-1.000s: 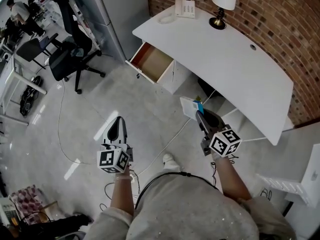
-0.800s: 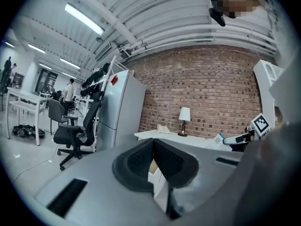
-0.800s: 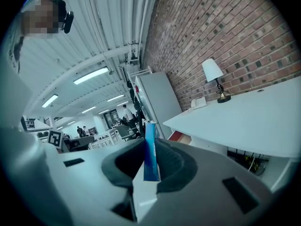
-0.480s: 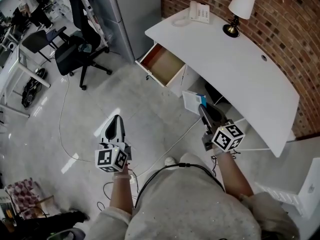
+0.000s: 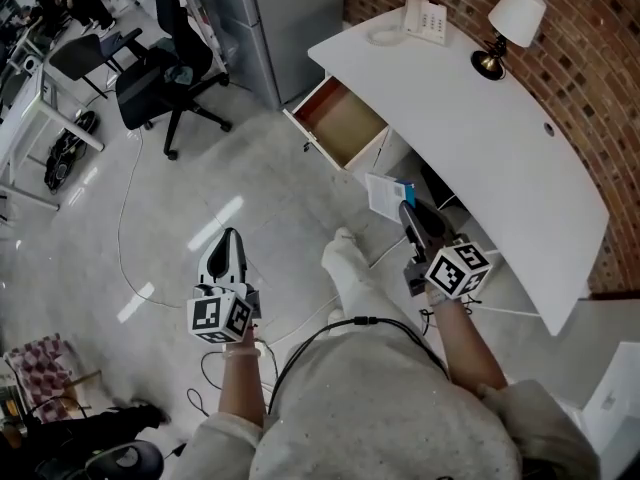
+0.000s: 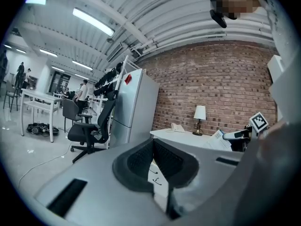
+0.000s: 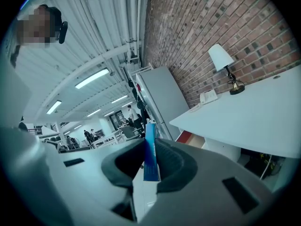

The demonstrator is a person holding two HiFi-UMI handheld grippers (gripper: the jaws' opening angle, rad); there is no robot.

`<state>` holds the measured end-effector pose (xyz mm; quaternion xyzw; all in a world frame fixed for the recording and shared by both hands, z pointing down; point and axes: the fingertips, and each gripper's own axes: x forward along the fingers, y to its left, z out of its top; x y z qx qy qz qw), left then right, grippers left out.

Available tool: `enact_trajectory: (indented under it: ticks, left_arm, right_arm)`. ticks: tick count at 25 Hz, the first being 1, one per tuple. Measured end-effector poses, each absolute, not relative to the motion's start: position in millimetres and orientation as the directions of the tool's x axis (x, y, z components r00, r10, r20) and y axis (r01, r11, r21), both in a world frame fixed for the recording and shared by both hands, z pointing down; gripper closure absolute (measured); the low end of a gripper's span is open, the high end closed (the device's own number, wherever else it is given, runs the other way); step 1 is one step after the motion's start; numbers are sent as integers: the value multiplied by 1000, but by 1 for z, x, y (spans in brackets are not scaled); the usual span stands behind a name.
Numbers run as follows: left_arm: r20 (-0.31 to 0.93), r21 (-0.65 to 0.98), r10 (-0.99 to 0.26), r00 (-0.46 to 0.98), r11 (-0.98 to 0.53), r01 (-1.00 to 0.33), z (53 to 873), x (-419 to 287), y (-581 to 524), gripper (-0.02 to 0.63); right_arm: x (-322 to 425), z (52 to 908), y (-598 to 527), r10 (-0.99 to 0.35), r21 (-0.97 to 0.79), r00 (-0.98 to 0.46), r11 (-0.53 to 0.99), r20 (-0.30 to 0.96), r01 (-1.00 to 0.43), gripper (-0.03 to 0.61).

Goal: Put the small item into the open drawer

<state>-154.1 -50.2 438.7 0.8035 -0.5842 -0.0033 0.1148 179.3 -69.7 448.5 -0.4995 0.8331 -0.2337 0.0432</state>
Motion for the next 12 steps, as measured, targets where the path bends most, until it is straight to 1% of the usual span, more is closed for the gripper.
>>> enact_trajectory:
  ticks: [6, 12]
  left_arm:
    - [149, 180, -947, 286, -259, -949, 441, -166, -95, 609]
    - [176, 197, -938, 300, -265, -944, 454, -149, -150, 609]
  right_arm:
    - [163, 468, -119, -826, -444, -531, 410, 191, -797, 506]
    - [165, 486, -176, -806, -429, -539, 409, 244, -806, 506]
